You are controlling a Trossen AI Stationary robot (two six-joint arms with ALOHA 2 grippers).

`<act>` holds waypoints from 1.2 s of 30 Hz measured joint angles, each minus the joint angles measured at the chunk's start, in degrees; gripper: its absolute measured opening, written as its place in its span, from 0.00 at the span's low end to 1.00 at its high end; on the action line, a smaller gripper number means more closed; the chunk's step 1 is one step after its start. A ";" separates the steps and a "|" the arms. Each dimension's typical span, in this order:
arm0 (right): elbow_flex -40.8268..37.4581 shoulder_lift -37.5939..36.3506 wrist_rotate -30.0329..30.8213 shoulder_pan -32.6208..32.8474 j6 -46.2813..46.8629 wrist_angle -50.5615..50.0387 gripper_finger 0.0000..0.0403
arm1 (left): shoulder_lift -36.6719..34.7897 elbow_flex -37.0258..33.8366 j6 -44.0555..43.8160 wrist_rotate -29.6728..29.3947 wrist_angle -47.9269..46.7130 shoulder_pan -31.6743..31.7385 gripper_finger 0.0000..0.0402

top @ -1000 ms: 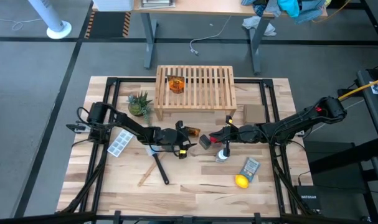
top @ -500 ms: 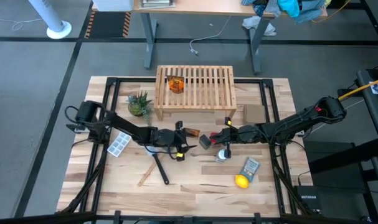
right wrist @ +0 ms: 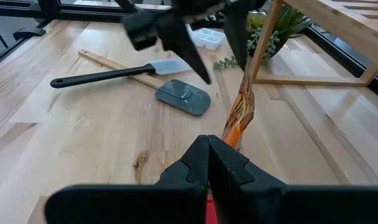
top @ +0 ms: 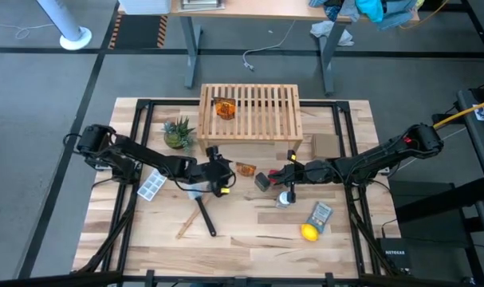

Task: Shelf spices
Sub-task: Put the orange seasoning pack on the shelf

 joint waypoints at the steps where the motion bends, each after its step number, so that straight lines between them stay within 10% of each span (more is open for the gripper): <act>1: 0.00 0.00 0.02 0.00 0.00 -0.02 0.02 | 0.13 0.02 -0.80 -0.04 -1.10 0.49 0.52; 24: 0.01 0.02 0.02 0.00 0.00 -0.98 0.02 | 6.64 -0.03 6.02 9.76 12.53 5.35 0.51; 36: 0.00 0.02 0.04 0.00 -0.01 -1.14 0.02 | 6.90 -0.03 7.78 9.66 16.41 5.64 0.03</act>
